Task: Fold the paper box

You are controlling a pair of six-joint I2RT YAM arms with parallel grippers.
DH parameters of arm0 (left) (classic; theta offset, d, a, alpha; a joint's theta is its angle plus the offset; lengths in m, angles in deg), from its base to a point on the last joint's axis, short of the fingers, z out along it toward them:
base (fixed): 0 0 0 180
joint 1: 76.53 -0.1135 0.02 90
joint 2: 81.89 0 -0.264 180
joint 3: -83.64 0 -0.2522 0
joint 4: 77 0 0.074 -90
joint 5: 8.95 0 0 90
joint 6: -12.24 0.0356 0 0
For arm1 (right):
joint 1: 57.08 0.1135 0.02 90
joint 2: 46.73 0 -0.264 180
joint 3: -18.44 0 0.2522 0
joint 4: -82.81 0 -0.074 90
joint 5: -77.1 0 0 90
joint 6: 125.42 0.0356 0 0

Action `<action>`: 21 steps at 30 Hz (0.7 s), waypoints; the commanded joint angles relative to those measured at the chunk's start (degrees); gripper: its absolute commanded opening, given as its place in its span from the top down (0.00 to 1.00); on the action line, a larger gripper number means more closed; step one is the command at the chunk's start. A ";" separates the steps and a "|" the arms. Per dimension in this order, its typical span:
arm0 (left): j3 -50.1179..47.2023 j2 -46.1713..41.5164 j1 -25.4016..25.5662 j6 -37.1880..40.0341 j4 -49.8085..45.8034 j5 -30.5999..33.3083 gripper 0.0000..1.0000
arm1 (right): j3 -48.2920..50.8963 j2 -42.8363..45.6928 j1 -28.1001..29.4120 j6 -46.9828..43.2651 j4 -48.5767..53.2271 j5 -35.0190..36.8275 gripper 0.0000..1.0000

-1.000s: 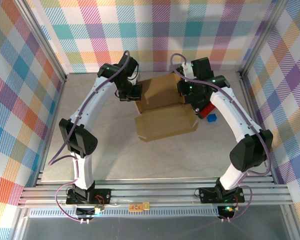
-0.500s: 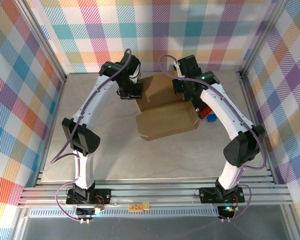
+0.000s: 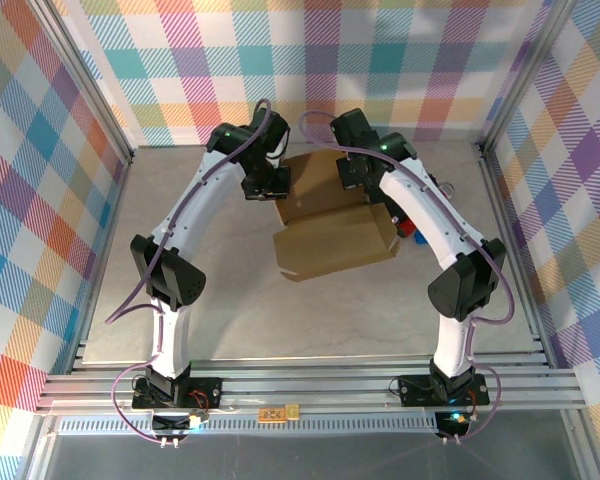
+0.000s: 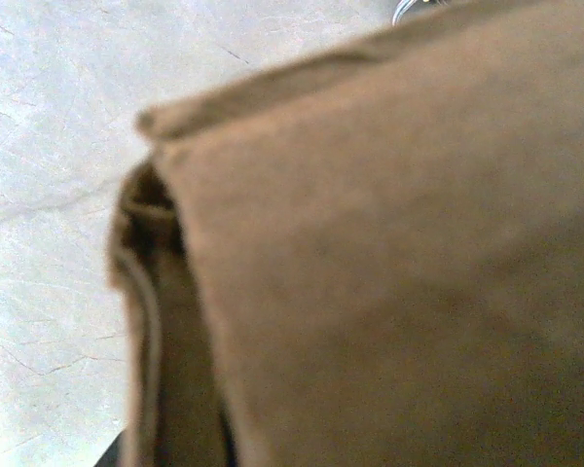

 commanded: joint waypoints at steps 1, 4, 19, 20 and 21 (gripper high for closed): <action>1.68 0.40 -0.21 -0.41 -4.30 3.85 1.00 | -2.73 0.36 -0.72 0.85 4.21 1.92 1.00; -0.04 0.26 -0.22 0.09 -3.98 5.98 1.00 | -3.21 0.52 -0.72 1.38 5.65 0.65 1.00; -8.27 -3.39 0.78 -0.37 3.90 14.08 1.00 | -0.37 1.61 -0.28 3.86 6.39 -4.54 1.00; -8.57 -3.61 0.78 -0.36 4.43 12.96 1.00 | -0.37 1.51 -0.28 3.79 6.43 -4.62 1.00; -8.64 -3.77 0.78 -0.25 4.90 11.44 0.95 | -0.32 1.35 -0.28 3.77 6.30 -4.64 1.00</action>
